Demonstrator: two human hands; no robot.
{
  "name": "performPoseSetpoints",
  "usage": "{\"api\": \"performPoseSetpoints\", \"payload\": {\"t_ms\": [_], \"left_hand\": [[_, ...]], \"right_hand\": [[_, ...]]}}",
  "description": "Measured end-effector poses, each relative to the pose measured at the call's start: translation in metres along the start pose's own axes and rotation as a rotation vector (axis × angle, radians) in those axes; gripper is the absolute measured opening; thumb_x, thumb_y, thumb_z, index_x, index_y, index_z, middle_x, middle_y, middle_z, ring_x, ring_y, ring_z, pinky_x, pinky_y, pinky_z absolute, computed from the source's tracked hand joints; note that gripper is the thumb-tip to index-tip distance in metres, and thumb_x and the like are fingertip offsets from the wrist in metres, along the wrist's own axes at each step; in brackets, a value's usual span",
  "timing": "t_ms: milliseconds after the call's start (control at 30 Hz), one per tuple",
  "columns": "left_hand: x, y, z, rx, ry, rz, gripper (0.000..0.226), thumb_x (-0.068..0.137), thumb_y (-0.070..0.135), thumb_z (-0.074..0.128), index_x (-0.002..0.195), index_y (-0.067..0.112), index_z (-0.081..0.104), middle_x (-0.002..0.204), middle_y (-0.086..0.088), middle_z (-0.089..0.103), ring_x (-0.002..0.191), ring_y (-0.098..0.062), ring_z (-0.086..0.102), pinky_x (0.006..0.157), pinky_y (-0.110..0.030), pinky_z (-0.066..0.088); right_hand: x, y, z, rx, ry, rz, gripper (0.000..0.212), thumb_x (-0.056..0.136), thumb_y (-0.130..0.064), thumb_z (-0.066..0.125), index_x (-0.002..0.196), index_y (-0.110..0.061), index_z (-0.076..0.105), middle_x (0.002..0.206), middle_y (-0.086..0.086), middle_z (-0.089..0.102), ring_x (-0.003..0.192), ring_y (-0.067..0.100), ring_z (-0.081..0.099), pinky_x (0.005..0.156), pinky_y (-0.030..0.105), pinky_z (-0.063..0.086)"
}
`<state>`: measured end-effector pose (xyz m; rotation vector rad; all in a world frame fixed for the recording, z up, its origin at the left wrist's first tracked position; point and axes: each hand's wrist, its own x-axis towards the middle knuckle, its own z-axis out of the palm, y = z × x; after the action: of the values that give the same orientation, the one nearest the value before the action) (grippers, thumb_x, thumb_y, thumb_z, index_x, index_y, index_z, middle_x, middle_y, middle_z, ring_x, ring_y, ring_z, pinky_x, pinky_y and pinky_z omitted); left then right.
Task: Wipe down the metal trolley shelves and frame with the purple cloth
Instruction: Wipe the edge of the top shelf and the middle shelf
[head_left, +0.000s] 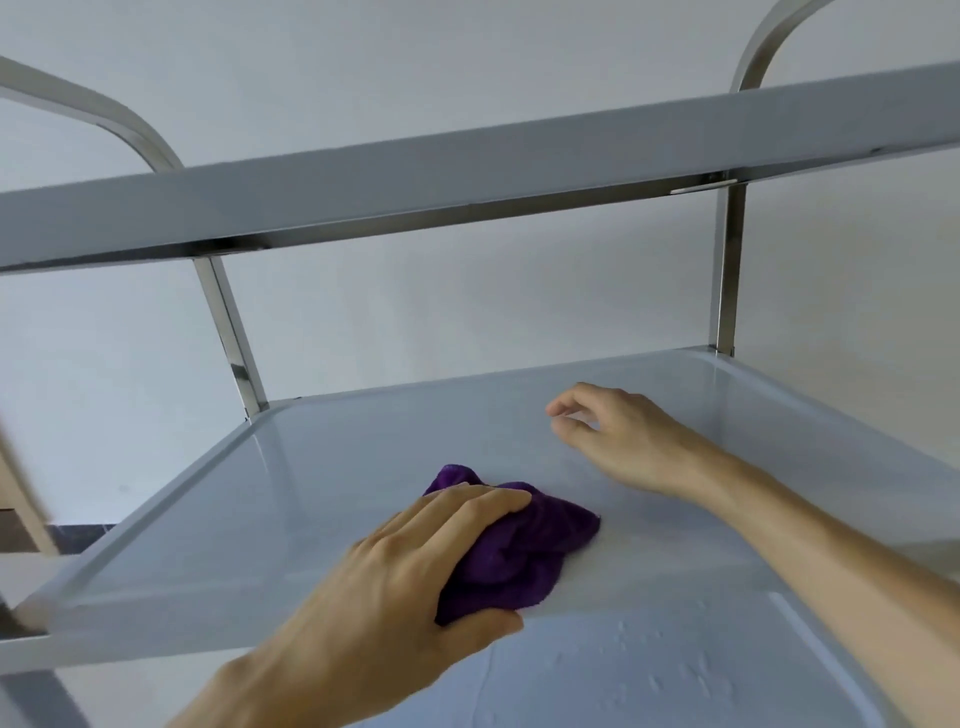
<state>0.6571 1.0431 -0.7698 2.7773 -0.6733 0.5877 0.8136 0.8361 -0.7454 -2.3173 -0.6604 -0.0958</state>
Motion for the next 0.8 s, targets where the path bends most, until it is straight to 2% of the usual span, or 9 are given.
{"api": "performPoseSetpoints", "payload": {"t_ms": [100, 167, 333, 433, 500, 600, 700, 800], "left_hand": [[-0.005, -0.010, 0.006, 0.095, 0.117, 0.103, 0.067, 0.086, 0.060, 0.061, 0.143, 0.033, 0.040, 0.137, 0.023, 0.050, 0.111, -0.003, 0.058, 0.080, -0.020, 0.054], [-0.002, -0.017, 0.008, 0.100, 0.143, 0.129, 0.068, 0.086, 0.059, 0.063, 0.143, 0.032, 0.040, 0.135, 0.021, 0.052, 0.108, -0.006, 0.060, 0.077, -0.022, 0.055], [0.004, -0.036, 0.011, 0.074, 0.111, 0.090, 0.071, 0.083, 0.065, 0.057, 0.145, 0.041, 0.033, 0.131, 0.026, 0.049, 0.107, 0.003, 0.053, 0.076, -0.012, 0.048], [0.011, -0.051, 0.013, 0.038, 0.097, 0.043, 0.076, 0.079, 0.070, 0.059, 0.144, 0.049, 0.027, 0.132, 0.029, 0.048, 0.106, 0.004, 0.050, 0.074, 0.000, 0.037], [0.016, -0.060, 0.014, -0.060, 0.079, -0.002, 0.082, 0.073, 0.077, 0.060, 0.143, 0.056, 0.021, 0.136, 0.035, 0.044, 0.110, 0.005, 0.052, 0.078, -0.002, 0.040], [0.023, -0.068, 0.011, -0.382, 0.083, -0.059, 0.078, 0.076, 0.080, 0.055, 0.143, 0.055, 0.023, 0.139, 0.031, 0.047, 0.123, 0.006, 0.051, 0.098, -0.025, 0.046], [0.027, -0.071, 0.004, -0.737, 0.289, -0.181, 0.056, 0.090, 0.068, 0.041, 0.141, 0.044, 0.039, 0.131, 0.017, 0.059, 0.120, -0.008, 0.059, 0.103, -0.042, 0.046], [0.028, -0.076, -0.002, -0.826, 0.482, -0.331, 0.050, 0.099, 0.061, 0.034, 0.134, 0.031, 0.051, 0.116, 0.009, 0.068, 0.105, -0.013, 0.067, 0.094, -0.043, 0.053]], "right_hand": [[-0.015, 0.002, -0.007, -0.062, -0.014, -0.069, 0.022, 0.099, -0.038, 0.047, 0.114, -0.032, 0.062, 0.121, -0.018, 0.062, 0.116, 0.003, 0.056, 0.096, 0.026, 0.045], [-0.021, 0.004, -0.009, -0.078, -0.005, -0.069, 0.020, 0.099, -0.037, 0.048, 0.112, -0.033, 0.063, 0.117, -0.015, 0.064, 0.112, 0.002, 0.058, 0.096, 0.025, 0.046], [-0.026, 0.005, -0.006, -0.133, -0.030, -0.085, 0.021, 0.100, -0.034, 0.050, 0.114, -0.030, 0.065, 0.115, -0.017, 0.065, 0.105, -0.003, 0.058, 0.081, 0.006, 0.041], [-0.025, 0.002, 0.000, -0.163, -0.037, -0.098, 0.022, 0.100, -0.032, 0.050, 0.115, -0.028, 0.065, 0.116, -0.015, 0.066, 0.106, 0.000, 0.058, 0.081, 0.008, 0.041], [-0.023, -0.002, 0.004, -0.135, -0.015, -0.110, 0.022, 0.100, -0.032, 0.050, 0.114, -0.026, 0.067, 0.113, -0.016, 0.067, 0.105, -0.002, 0.059, 0.083, 0.007, 0.041], [-0.019, -0.013, 0.012, 0.020, 0.050, -0.157, 0.021, 0.099, -0.033, 0.053, 0.108, -0.024, 0.070, 0.105, -0.020, 0.069, 0.100, -0.010, 0.059, 0.084, 0.005, 0.041], [-0.014, -0.032, 0.023, 0.109, 0.074, -0.226, 0.020, 0.097, -0.038, 0.056, 0.105, -0.027, 0.070, 0.105, -0.022, 0.069, 0.101, -0.008, 0.060, 0.090, 0.011, 0.044], [-0.006, -0.057, 0.040, 0.040, 0.044, -0.297, 0.029, 0.092, -0.049, 0.060, 0.115, -0.034, 0.065, 0.119, -0.022, 0.064, 0.111, -0.004, 0.054, 0.093, 0.012, 0.038]]}}
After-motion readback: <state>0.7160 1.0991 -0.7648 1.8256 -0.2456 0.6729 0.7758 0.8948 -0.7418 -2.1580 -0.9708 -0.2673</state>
